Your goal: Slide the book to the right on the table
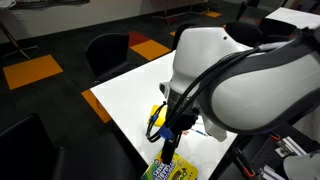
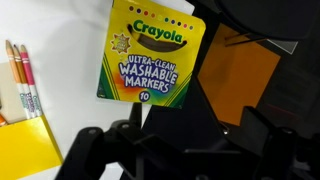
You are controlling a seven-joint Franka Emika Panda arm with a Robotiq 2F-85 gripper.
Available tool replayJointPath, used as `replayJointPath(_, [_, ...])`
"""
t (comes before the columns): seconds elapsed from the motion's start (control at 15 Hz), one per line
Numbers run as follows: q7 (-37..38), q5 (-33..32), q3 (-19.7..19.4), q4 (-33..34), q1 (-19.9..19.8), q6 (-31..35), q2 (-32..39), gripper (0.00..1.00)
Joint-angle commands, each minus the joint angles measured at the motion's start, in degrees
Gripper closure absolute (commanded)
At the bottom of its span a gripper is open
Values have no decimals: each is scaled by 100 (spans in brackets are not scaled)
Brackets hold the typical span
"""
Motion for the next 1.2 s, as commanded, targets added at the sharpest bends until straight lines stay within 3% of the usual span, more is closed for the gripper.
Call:
replayJointPath(0.0, [631,-71,140,83,-189,32,235,25])
replayJointPath(0.07, [795,-61,140,80,-193,77,281,26])
replayJointPath(0.47, [1455,199,297,338,-143,711,893,69])
replayJointPath(0.73, [1652,458,632,852,-87,1503,1774,99])
replayJointPath(1.13, [2143,388,905,1582,106,2119,2925,100])
